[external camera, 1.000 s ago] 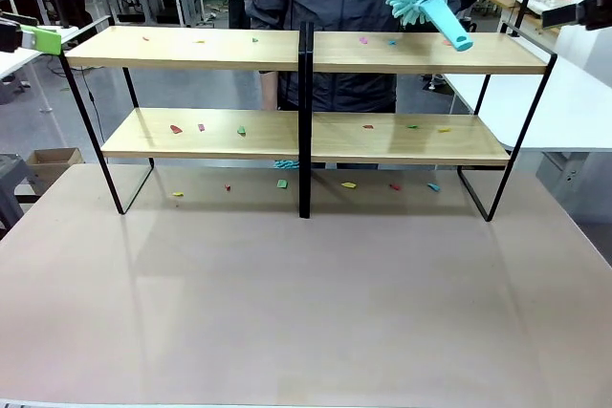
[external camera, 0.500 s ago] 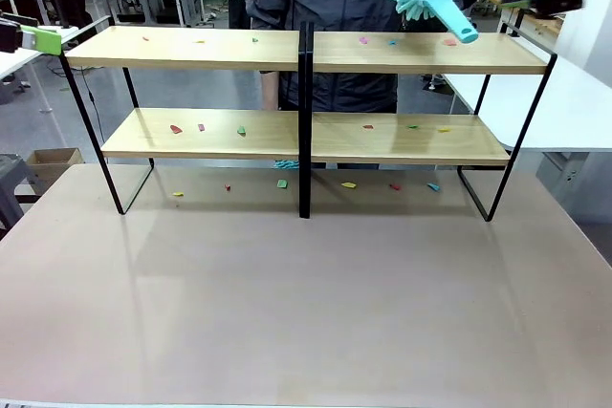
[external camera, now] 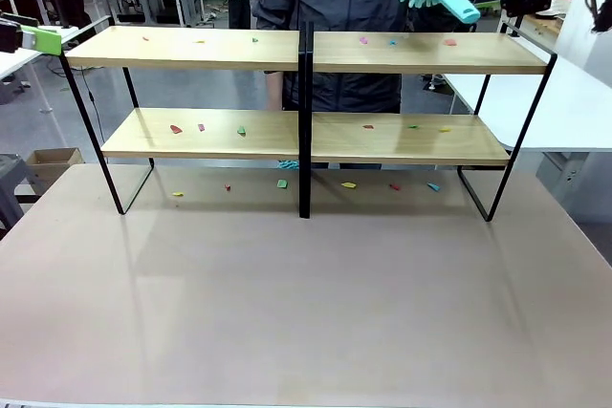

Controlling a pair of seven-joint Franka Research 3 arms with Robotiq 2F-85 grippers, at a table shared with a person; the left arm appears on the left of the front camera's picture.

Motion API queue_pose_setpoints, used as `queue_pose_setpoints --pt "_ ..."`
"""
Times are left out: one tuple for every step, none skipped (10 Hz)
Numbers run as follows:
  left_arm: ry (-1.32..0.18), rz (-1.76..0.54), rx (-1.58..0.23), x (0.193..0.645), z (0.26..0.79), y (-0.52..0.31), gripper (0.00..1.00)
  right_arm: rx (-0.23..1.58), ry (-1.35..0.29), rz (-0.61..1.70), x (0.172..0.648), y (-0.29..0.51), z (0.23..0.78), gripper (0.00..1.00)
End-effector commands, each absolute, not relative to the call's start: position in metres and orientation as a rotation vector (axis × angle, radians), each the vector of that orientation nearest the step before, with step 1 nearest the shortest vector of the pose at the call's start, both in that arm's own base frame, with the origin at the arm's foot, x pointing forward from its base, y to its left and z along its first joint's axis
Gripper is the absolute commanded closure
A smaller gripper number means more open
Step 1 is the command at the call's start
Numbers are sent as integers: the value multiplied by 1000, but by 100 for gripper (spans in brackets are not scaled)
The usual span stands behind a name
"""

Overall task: Clean the shelves.
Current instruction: Pick up the Duster when the human hands it over.

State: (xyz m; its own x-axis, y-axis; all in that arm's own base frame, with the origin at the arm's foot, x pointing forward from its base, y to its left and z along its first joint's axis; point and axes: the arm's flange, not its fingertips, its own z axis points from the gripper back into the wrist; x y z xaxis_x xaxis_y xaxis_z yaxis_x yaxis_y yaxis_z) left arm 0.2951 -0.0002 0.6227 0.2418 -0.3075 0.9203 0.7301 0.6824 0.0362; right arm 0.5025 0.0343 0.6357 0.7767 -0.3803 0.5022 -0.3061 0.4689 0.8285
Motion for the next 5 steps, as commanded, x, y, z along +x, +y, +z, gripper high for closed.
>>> queue_pose_setpoints --pt "-1113 -741 -457 296 622 -1 0 1147 -715 -53 508 39 641 0" --pt "-1113 -741 -457 296 622 -1 0 1152 -696 -48 509 41 641 0" --pt "-1113 -741 -457 296 622 -1 0 1152 -680 -44 512 44 639 0" --pt "-1113 -741 -457 296 622 -1 0 1155 -668 -47 517 46 636 0" --pt "-1113 -741 -457 296 622 -1 0 1157 -648 -49 521 48 634 0"
